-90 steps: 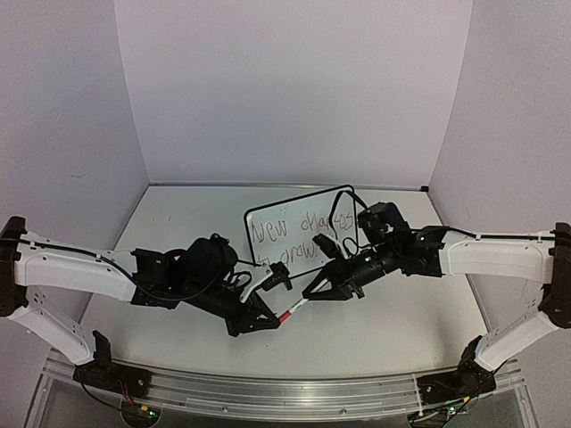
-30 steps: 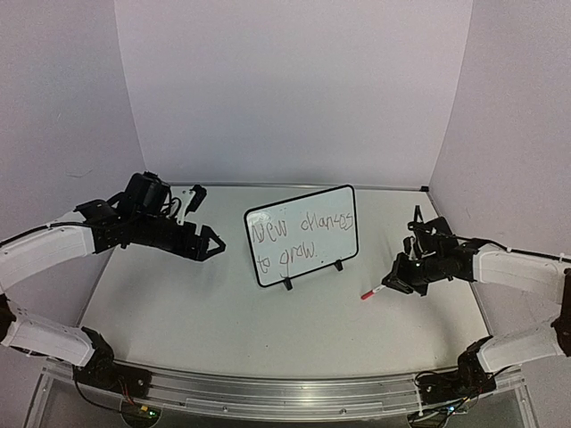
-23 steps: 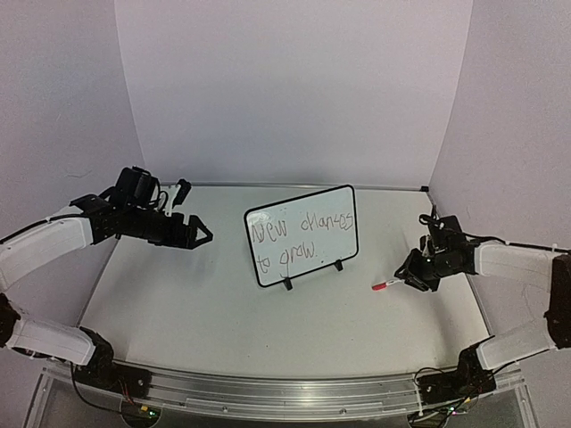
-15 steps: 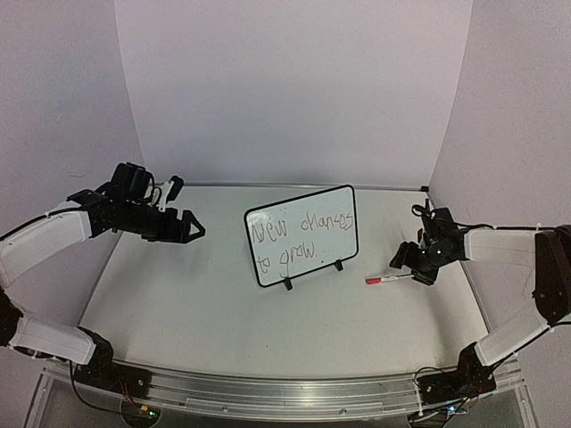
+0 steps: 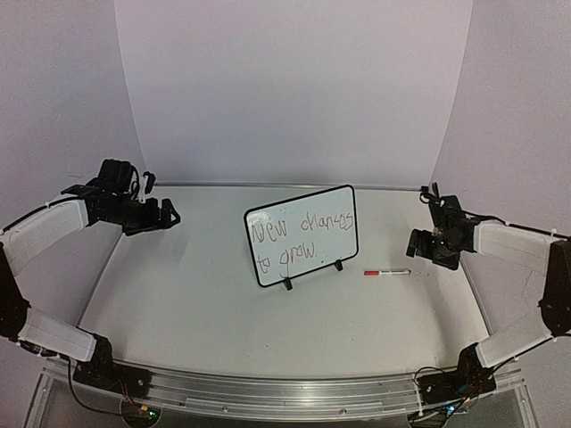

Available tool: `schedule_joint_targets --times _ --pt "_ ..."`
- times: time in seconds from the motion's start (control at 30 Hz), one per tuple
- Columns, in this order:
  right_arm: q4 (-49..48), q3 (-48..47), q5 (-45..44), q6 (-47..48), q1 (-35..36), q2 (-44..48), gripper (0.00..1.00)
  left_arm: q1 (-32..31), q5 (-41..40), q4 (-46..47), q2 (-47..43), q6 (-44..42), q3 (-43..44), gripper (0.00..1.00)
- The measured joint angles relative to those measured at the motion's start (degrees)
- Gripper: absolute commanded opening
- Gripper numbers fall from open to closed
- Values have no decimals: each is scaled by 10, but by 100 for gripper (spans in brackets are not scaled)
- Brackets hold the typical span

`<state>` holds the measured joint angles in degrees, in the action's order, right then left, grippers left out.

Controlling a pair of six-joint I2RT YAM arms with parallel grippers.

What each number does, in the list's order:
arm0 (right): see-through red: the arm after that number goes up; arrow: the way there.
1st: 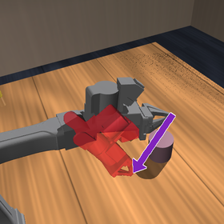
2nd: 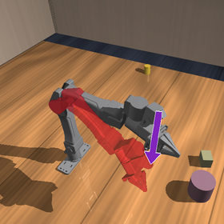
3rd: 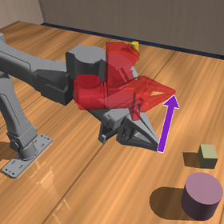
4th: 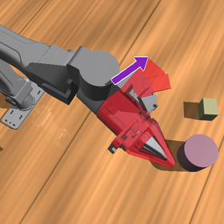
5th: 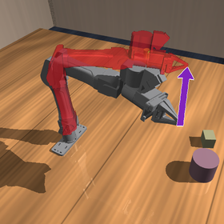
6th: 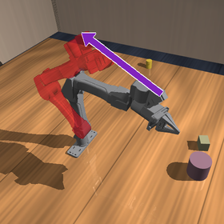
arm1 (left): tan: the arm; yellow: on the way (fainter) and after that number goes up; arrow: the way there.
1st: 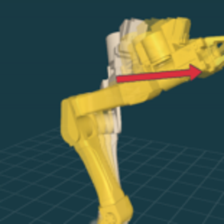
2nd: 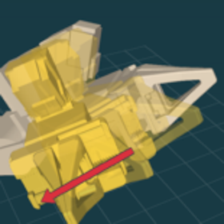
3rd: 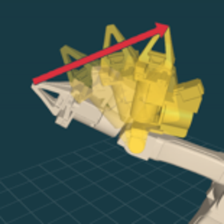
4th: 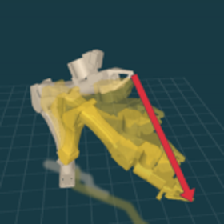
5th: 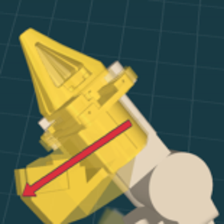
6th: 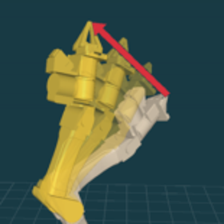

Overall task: Write a sentence on the whiteboard
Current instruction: Reset both arms

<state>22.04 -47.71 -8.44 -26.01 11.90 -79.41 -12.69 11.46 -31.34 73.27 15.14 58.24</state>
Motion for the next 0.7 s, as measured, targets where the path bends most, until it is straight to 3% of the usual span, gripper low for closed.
schedule_joint_targets --times 0.2,0.33,0.53,0.7 --pt "13 -12 -57 37 0 139 98 2 -116 -13 -20 -16 48 99" --pt "-19 -5 -91 72 0 248 98 2 -180 5 -99 -48 40 100" --pt "-96 99 -121 114 0 366 98 2 -221 48 -229 -86 -32 100" --pt "-124 187 -128 142 0 430 98 2 -236 55 -250 -97 -57 100"
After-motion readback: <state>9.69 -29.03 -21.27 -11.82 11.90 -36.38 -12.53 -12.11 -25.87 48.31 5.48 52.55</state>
